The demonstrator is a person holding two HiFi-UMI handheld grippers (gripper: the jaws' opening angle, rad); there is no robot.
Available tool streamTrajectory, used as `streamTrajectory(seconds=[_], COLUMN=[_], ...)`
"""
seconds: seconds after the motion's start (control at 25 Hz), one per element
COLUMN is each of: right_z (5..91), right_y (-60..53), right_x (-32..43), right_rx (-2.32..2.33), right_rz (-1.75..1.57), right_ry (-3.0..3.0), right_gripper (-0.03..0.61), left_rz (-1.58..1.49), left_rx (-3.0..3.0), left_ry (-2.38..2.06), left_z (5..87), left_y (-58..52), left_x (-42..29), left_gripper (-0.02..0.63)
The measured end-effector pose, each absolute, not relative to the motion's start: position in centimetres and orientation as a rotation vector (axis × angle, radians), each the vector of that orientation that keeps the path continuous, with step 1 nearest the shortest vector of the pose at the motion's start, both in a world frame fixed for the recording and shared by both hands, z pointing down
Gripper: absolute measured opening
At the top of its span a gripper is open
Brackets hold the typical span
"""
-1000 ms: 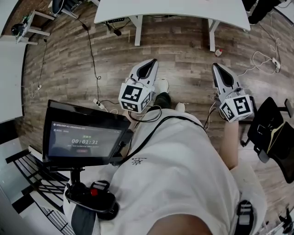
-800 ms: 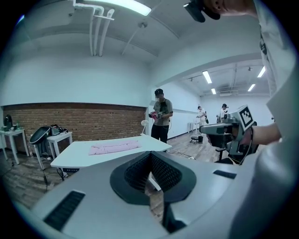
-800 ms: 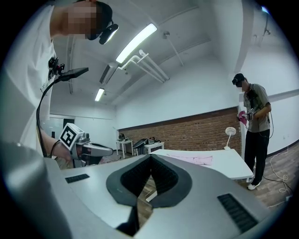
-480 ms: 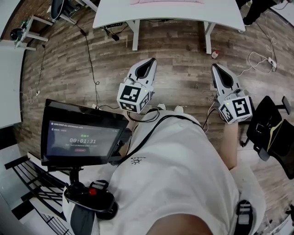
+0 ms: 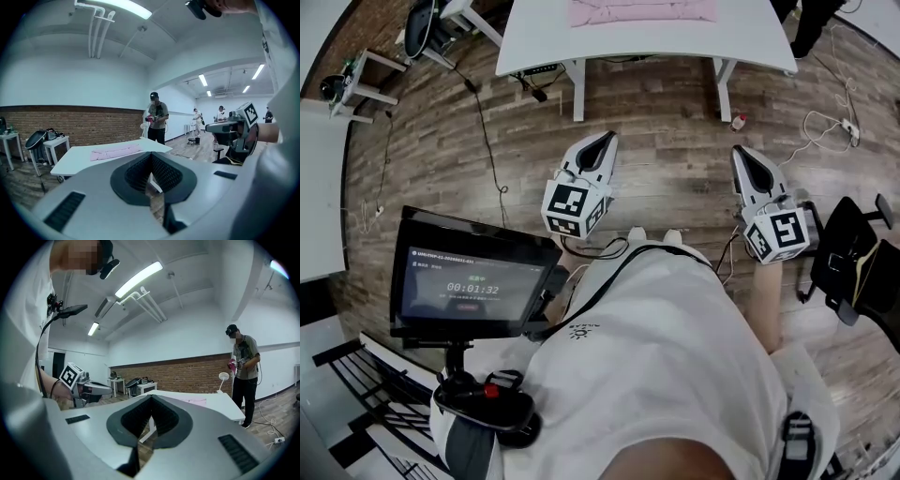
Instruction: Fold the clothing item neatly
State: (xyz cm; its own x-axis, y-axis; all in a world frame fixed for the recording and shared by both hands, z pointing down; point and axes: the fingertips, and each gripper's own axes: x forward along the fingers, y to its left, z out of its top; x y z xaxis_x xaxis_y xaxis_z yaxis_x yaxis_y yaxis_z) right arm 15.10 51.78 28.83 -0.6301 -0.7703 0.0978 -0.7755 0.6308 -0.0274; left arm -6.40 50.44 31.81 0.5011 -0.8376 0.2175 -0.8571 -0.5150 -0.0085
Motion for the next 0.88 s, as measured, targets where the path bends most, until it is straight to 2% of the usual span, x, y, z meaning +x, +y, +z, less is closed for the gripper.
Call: streamTrajectory(seconds=[0.88], right_z=[29.0], right_y=[52.8], right_x=[15.5], right_rx=[1.321], right_rz=[0.079], right_ry=[-2.743], right_gripper=[0.003], left_rz=[0.280], left_rx=[2.639], left_ry=[-1.455], left_z=[33.0], left_y=[51.0], left_x=[-6.0], left_gripper=[0.002])
